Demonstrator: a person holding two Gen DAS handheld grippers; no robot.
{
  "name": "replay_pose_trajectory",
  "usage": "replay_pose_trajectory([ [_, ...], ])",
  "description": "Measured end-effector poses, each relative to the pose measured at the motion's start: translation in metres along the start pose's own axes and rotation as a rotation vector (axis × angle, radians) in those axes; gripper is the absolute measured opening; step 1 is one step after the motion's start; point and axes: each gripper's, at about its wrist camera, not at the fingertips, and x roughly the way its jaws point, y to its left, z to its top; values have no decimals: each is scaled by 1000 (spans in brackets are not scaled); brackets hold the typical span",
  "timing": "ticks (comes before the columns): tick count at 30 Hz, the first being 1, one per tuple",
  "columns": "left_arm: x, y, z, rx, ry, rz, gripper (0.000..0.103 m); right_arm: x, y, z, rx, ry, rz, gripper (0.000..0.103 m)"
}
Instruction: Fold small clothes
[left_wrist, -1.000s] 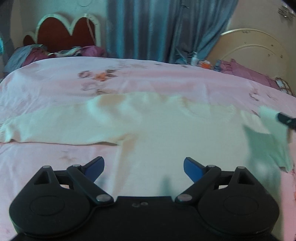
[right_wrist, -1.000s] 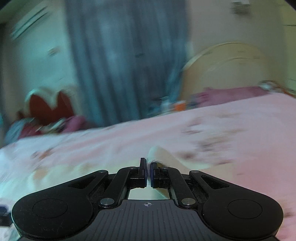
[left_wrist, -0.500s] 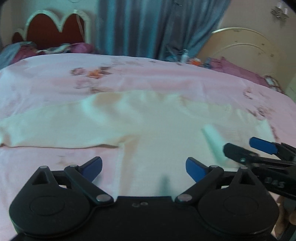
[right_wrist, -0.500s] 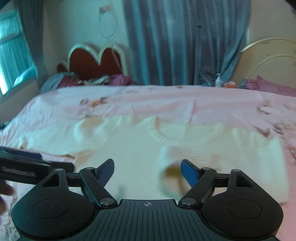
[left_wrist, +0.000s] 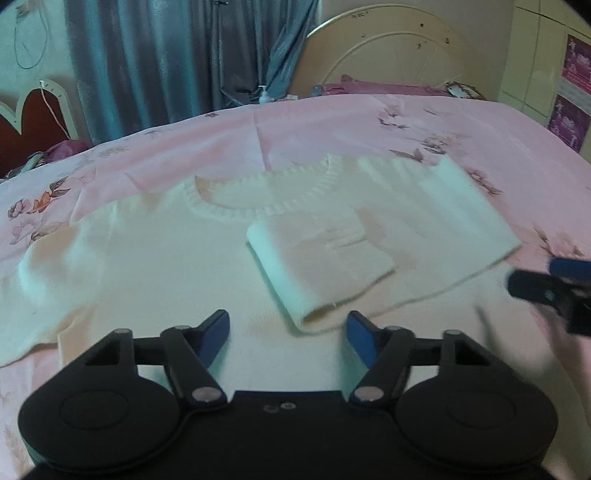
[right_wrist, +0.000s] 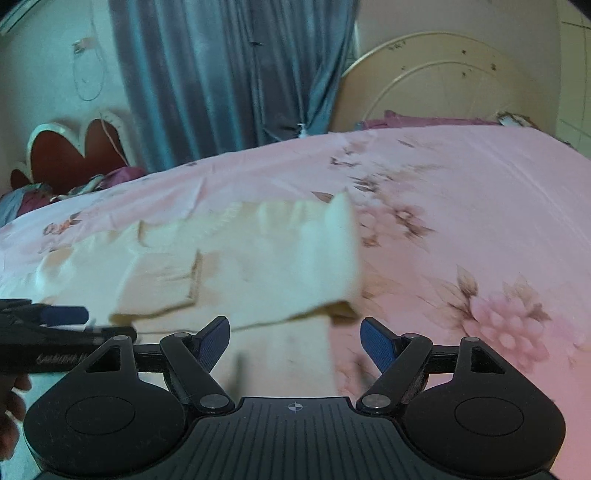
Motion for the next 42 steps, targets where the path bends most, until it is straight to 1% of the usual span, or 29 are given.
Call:
replay_pose_trajectory([
  [2, 1, 3, 0, -20, -13, 6, 63, 1, -4, -3, 6, 2, -4, 78],
  [4, 1, 4, 1, -20, -42, 23, 63, 4, -6, -3, 11, 10, -9, 78],
  [6, 7, 4, 4, -6, -53, 39, 57, 12, -7, -2, 9, 17, -17, 78],
  [8, 7, 9, 4, -16, -108, 21, 39, 19, -9, -2, 6, 25, -28, 78],
  [9, 6, 13, 4, -27, -132, 21, 37, 23, -10, -2, 5, 28, -33, 78],
  [10, 6, 15, 6, -39, -143, 22, 32, 27, -10, -1, 3, 32, -42, 78],
  [12, 5, 25, 9, -82, -171, -16, 19, 34, -13, 0, 19, 36, -62, 78],
  [13, 3, 30, 10, -105, -180, -26, 9, 38, -17, 2, 32, 37, -61, 78],
  [14, 2, 36, 12, -128, -186, -26, 4, 40, -19, 3, 45, 37, -61, 78],
  [18, -7, 65, 13, -261, -237, -45, 4, 47, -20, 6, 50, 33, -67, 78],
  [21, -15, 83, 11, -332, -272, -30, 3, 52, -15, 9, 41, 35, -69, 76],
  [22, -16, 87, 9, -345, -279, -27, 3, 54, -13, 10, 40, 31, -65, 69],
  [23, -16, 92, 7, -362, -281, -21, 3, 57, -11, 11, 38, 36, -56, 51],
  [24, -17, 97, 5, -380, -282, -15, 3, 60, -9, 12, 42, 39, -54, 45],
  [28, -14, 113, -3, -433, -265, 9, 3, 63, -7, 18, 57, 27, -46, 45],
  [29, -13, 117, -4, -445, -259, 11, 3, 64, -6, 19, 53, 22, -50, 36],
  [30, -11, 119, -6, -448, -252, 15, 3, 65, -6, 20, 50, 30, -53, 4],
  [32, -6, 123, -10, -447, -227, 16, 3, 66, -11, 19, 81, 38, -49, 5],
  [34, 0, 123, -13, -435, -191, 12, 4, 61, -19, 16, 115, 19, -60, 5],
  [36, 7, 121, -15, -426, -138, 6, 13, 55, -25, 12, 163, 2, -72, 4],
  [37, 8, 122, -17, -442, -130, -7, 21, 54, -26, 10, 172, 1, -76, 4],
  [38, 7, 123, -19, -456, -136, -23, 24, 54, -27, 8, 176, 12, -78, 4],
  [39, 6, 125, -19, -467, -134, -31, 25, 54, -27, 5, 182, 12, -79, 4],
  [41, 6, 130, -20, -502, -128, -56, 31, 52, -25, 7, 160, 18, -76, 5],
  [42, 5, 134, -21, -527, -129, -63, 32, 50, -25, 8, 150, 24, -72, 5],
])
